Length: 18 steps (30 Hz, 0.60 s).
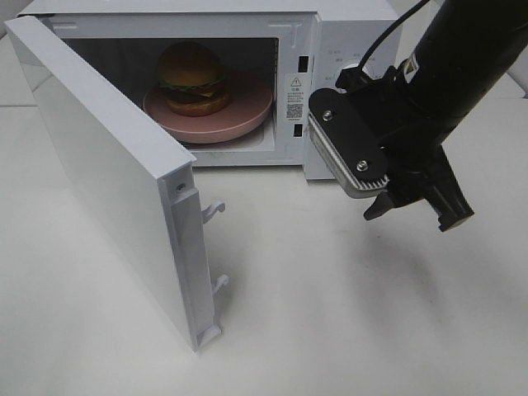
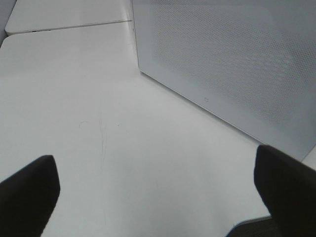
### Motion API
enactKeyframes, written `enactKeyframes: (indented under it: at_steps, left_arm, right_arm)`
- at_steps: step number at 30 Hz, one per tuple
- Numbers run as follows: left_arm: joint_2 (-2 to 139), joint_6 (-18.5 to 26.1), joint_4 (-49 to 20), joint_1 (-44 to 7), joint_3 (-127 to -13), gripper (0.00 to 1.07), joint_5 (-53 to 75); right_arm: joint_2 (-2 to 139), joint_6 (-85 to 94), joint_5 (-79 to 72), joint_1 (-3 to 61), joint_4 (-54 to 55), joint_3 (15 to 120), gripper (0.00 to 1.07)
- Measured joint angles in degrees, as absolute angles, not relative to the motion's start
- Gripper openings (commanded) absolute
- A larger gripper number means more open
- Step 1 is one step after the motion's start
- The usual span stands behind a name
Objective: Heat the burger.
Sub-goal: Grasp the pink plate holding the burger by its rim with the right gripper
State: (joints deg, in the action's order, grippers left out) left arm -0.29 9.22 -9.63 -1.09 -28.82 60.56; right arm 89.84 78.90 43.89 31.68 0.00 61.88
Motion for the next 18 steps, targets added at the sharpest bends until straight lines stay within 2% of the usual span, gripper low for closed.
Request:
enactKeyframes:
  at_steps: [1,2,4,18]
  left_arm:
    - [-0.3,9.2,-9.6,-1.1,-28.8,1.0,60.6]
    - [-0.3,9.2,-9.6,-1.1,-28.8,1.0,60.6]
    - [-0.3,9.2,-9.6,-1.1,-28.8,1.0,60.6]
    - [-0.3,9.2,-9.6,-1.1,-28.8,1.0,60.6]
  right_arm:
    - [89.8,77.5,42.9,32.6,0.0,61.9,0.87]
    - [89.8,77.5,42.9,32.6,0.0,61.9,0.87]
    - [89.8,74.6,39.5,33.5,0.0,61.9,0.94]
    - [91.1,71.4,27.4,35.5,-4.7,61.9,0.91]
